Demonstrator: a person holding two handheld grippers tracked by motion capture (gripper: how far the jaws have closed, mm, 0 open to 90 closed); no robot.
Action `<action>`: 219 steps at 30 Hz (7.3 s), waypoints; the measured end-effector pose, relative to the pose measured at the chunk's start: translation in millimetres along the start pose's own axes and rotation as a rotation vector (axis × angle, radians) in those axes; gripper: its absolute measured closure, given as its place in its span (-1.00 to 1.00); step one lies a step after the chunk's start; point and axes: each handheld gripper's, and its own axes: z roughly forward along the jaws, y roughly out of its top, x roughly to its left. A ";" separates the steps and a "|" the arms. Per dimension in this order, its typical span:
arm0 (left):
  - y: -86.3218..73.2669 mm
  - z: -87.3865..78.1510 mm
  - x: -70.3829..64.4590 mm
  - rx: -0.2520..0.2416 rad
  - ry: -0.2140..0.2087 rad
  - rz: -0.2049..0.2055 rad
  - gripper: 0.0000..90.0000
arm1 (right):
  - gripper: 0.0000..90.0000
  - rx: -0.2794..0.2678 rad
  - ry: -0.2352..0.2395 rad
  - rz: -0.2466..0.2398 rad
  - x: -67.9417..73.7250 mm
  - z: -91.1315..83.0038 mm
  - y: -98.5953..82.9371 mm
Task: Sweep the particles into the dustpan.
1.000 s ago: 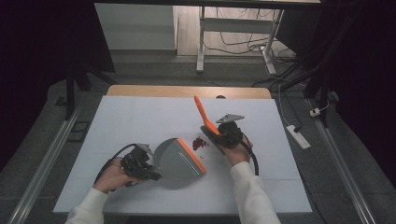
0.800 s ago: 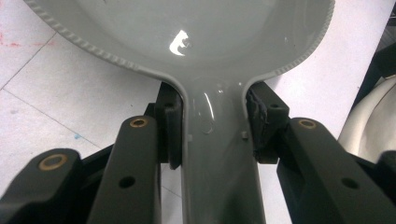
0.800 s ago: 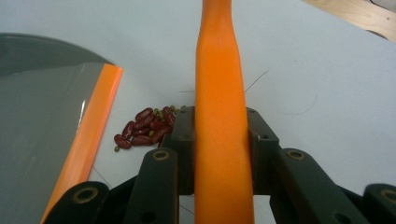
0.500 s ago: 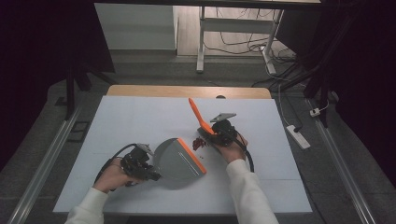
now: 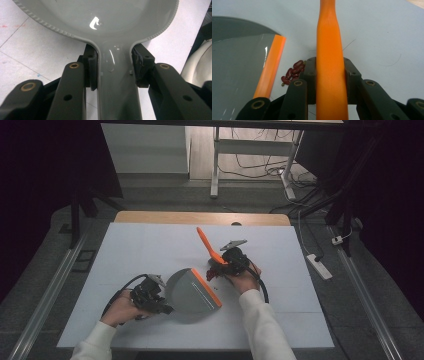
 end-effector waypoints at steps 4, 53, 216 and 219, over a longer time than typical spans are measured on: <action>-0.1 0.0 0.3 -0.001 -0.003 0.000 0.37 | 0.55 0.009 0.001 -0.017 6.0 -0.4 -0.1; -0.7 1.0 1.1 -0.001 -0.003 0.000 0.37 | 0.55 -0.021 0.106 -0.068 43.8 -2.4 -3.4; -7.9 8.8 6.0 0.038 0.012 -0.008 0.38 | 0.55 -0.164 0.011 0.026 27.4 -35.5 -27.7; -7.9 9.1 5.9 0.038 0.011 -0.009 0.38 | 0.55 -0.143 -0.011 0.047 17.2 -29.2 -28.9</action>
